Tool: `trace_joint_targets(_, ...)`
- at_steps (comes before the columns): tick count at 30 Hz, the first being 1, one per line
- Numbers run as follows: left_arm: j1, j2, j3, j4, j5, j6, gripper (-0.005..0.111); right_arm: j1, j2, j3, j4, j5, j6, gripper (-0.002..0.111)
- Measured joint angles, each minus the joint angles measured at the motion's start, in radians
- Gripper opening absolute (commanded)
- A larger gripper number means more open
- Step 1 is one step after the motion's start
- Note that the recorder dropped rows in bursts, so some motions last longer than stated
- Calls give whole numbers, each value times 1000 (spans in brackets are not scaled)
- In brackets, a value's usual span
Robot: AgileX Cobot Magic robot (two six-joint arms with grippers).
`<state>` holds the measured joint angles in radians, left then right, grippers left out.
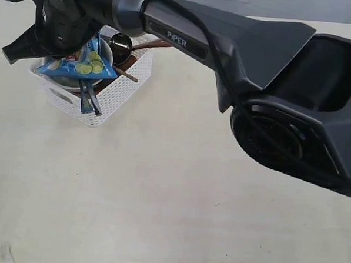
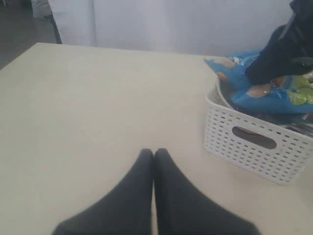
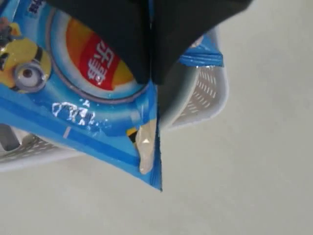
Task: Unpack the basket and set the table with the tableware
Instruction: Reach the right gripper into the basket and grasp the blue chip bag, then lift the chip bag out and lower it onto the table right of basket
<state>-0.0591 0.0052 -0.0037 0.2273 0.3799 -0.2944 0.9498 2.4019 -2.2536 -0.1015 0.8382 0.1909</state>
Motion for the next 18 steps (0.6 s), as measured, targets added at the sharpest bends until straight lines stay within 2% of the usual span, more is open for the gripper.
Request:
trace_joint_targets(9,0,0,0,0,0,0,0,0,-177,0,-23,51,0,0)
trace_joint_targets(15,-18,0,0,0,0,0,0,0,-346,0,-311,324,23,0)
trace_joint_targets(18,-18,0,0,0,0,0,0,-18,-397,0,-364,364,25,0)
